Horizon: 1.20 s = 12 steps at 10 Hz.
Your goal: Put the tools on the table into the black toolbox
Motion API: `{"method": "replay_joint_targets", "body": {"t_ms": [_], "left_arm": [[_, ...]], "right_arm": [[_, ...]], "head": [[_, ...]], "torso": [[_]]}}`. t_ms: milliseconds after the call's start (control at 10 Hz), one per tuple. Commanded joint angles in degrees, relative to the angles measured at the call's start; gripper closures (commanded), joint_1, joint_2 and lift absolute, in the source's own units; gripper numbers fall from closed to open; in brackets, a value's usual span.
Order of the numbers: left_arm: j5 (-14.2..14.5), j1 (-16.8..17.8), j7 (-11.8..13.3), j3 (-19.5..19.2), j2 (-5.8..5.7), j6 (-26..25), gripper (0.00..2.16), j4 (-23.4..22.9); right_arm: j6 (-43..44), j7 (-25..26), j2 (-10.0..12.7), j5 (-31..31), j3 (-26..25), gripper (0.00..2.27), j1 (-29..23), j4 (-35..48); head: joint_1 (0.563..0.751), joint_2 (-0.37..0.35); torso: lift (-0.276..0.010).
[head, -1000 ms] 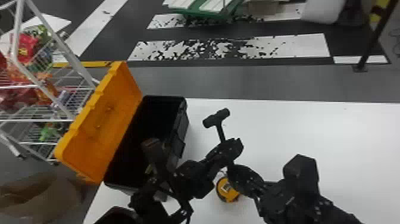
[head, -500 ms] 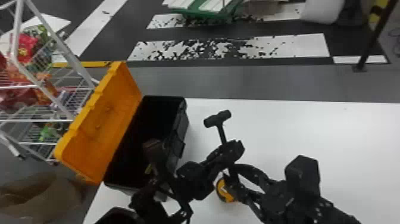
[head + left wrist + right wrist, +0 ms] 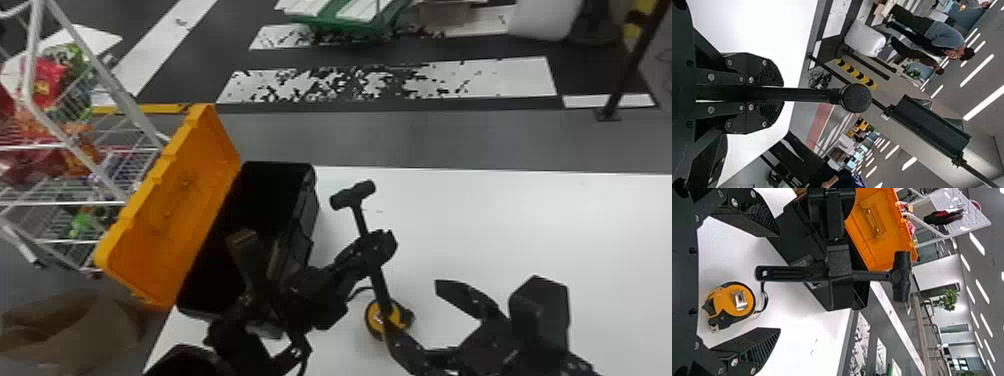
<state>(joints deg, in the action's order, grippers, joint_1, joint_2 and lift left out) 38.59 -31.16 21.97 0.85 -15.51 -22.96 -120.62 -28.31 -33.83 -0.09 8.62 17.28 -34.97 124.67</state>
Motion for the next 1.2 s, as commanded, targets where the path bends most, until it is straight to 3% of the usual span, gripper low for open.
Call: {"method": "replay_joint_targets", "body": {"t_ms": [0, 100, 600, 800, 1100], "left_arm": [[-2.5, -0.4, -0.2, -3.0, -0.23, 0.8, 2.13, -1.5], [-3.3, -0.5, -0.4, -4.5, -0.31, 2.3, 2.13, -1.6], [-15.9, -0.7, -2.7, -11.0, -1.10, 12.1, 2.13, -0.4], [-21.1, 0.2, -2.9, -12.2, -1.28, 15.3, 2.13, 2.9], [-24.7, 3.6, -0.5, -13.7, -1.98, 15.6, 2.13, 11.2]], "right_arm": [[3.4, 0.0, 0.1, -2.7, -3.7, 0.08, -2.6, 0.4], [3.9, -0.2, 0.1, -4.7, -6.1, 0.08, -3.5, 0.4], [10.2, -3.3, 0.1, -13.5, -17.8, 0.10, -5.8, -2.0], [12.3, -3.9, 0.1, -14.9, -20.4, 0.10, -6.6, -3.0], [12.3, -6.3, 0.1, -16.8, -22.9, 0.11, -7.4, -4.3]], "head": [[0.695, 0.249], [0.695, 0.251], [0.695, 0.252], [0.695, 0.249], [0.695, 0.264]], "torso": [[-0.039], [-0.039], [-0.039], [-0.039], [-0.039]]}}
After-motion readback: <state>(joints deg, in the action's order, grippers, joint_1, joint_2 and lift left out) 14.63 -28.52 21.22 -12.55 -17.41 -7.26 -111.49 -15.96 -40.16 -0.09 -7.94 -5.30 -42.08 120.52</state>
